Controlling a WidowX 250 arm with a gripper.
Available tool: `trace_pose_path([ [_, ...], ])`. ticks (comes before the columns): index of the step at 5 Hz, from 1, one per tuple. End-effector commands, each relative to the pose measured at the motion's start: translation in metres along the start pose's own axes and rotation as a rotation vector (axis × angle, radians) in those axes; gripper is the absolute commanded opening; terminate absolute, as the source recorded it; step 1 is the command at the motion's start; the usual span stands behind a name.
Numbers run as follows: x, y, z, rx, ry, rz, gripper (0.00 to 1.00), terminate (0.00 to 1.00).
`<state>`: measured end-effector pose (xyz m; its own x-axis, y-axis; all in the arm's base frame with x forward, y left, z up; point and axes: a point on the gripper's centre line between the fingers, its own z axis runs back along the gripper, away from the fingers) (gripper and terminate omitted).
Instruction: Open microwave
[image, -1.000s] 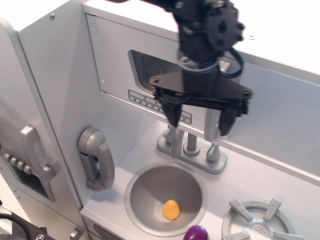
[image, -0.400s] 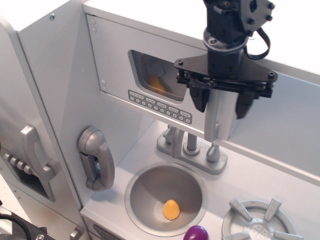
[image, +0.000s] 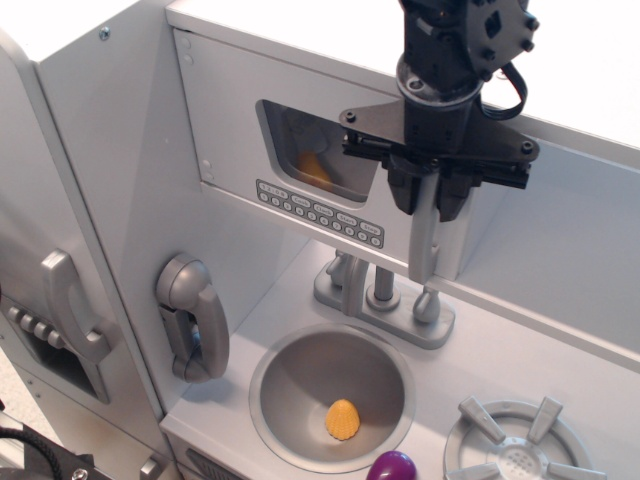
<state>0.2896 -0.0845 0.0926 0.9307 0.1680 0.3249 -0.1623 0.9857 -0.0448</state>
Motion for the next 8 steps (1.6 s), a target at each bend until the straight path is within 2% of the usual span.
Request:
trace_pose_path([
  [1,-0.007,0.006,0.026,-0.041,-0.032,-0.011,0.00,0.00],
  [2,-0.028,0.015,0.032,-0.046,-0.007,-0.037,0.00,0.00],
  [3,-0.049,0.023,0.043,-0.053,0.033,-0.085,1.00,0.00],
  [4,-0.063,0.028,0.055,-0.107,0.164,-0.111,1.00,0.00],
  [5,-0.071,0.008,0.058,-0.090,0.234,-0.139,1.00,0.00],
  [7,-0.060,-0.060,0.039,-0.077,0.234,-0.136,1.00,0.00],
  [8,-0.041,-0.078,0.033,-0.091,0.216,-0.132,1.00,0.00],
])
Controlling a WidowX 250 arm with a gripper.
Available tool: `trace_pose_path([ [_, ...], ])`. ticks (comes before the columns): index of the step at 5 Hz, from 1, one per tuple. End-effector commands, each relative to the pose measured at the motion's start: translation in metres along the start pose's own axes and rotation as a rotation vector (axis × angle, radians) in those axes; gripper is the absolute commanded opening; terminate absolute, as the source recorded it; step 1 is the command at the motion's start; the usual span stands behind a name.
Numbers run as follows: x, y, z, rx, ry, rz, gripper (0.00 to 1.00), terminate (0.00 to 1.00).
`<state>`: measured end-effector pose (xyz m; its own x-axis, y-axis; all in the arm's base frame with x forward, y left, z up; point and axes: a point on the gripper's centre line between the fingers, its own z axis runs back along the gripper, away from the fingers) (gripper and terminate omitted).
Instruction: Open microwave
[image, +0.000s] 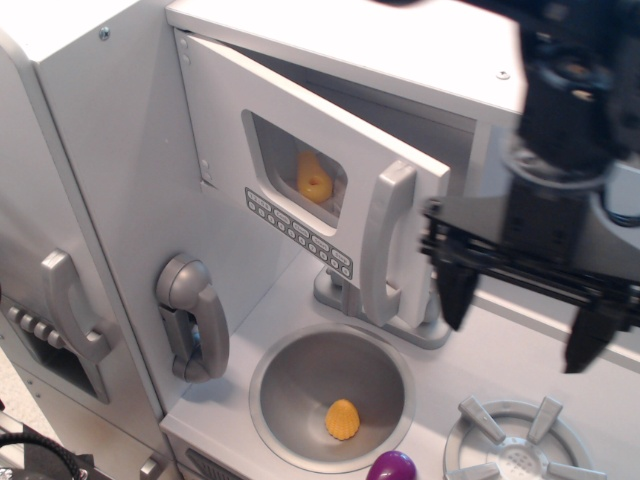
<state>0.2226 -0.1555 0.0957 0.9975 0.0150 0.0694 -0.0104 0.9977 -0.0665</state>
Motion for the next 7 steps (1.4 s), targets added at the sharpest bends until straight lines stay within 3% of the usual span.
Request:
trace_pose_path([
  [1,0.055,-0.021,0.016,-0.070,-0.092,0.052,1.00,0.00],
  [3,0.081,0.010,0.042,-0.095,-0.203,0.098,1.00,0.00],
  [5,0.082,0.055,0.050,-0.069,-0.222,0.107,1.00,0.00],
  [7,0.063,0.089,0.045,-0.016,-0.231,0.107,1.00,0.00],
])
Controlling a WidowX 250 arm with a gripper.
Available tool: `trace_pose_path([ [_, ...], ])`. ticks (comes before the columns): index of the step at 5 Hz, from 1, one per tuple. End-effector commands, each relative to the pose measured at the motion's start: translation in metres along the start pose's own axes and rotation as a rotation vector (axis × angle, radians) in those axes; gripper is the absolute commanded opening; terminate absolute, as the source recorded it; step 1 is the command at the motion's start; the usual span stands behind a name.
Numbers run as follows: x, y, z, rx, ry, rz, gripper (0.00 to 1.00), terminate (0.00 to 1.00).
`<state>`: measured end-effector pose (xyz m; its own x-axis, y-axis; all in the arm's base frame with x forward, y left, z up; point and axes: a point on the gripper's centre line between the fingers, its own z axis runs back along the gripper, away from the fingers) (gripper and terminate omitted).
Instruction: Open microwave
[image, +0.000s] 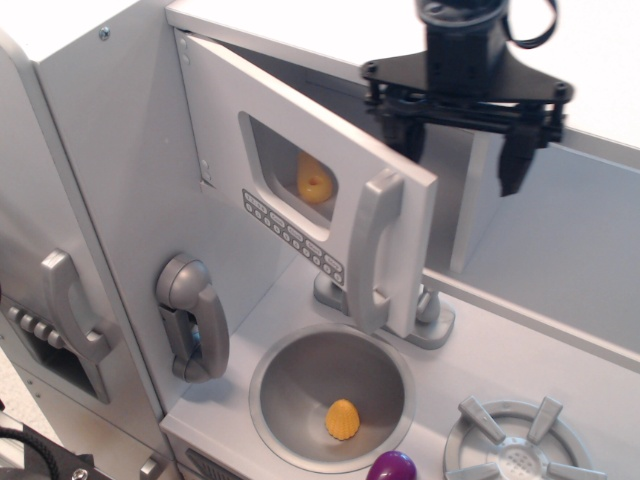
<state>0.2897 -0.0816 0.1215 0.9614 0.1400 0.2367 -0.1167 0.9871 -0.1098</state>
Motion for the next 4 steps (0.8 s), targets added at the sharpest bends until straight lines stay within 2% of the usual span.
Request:
trace_pose_path([
  [1,-0.017,0.039,0.025,0.049,-0.036,0.036,1.00,0.00],
  [2,-0.046,0.072,0.031,0.094,-0.015,0.040,1.00,0.00],
  [3,-0.066,0.102,0.039,0.111,-0.006,0.026,1.00,0.00],
  [4,-0.076,0.129,0.046,0.127,-0.007,0.018,1.00,0.00],
])
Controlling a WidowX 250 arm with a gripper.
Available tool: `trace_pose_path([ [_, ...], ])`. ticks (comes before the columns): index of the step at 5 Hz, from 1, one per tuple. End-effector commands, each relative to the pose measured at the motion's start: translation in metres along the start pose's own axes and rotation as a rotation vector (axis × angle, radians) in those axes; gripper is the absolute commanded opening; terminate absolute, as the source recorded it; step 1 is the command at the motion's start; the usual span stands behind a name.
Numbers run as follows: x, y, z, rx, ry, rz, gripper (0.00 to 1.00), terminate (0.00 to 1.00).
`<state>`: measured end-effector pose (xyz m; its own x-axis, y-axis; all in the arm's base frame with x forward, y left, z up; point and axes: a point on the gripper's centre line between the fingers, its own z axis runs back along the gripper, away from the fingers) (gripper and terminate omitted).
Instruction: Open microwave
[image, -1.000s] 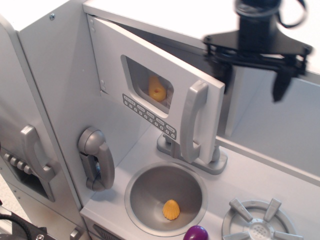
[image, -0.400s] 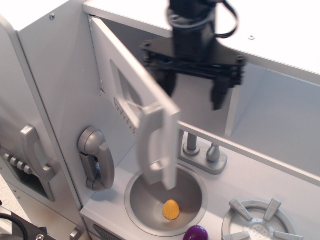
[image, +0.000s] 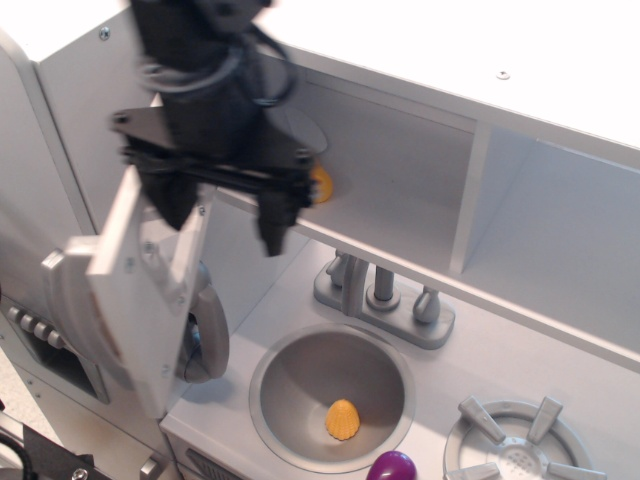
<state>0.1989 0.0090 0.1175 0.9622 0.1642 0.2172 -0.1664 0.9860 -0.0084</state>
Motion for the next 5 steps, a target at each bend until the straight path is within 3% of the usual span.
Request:
trace_pose_path([
  [1,-0.004,0.017,0.031,-0.057,0.004,-0.043,1.00,0.00],
  [3,0.014,-0.015,0.075,-0.117,0.035,-0.060,1.00,0.00],
  [4,0.014,-0.015,0.075,-0.117,0.035,-0.060,1.00,0.00],
  [5,0.014,-0.015,0.075,-0.117,0.035,-0.060,1.00,1.00],
])
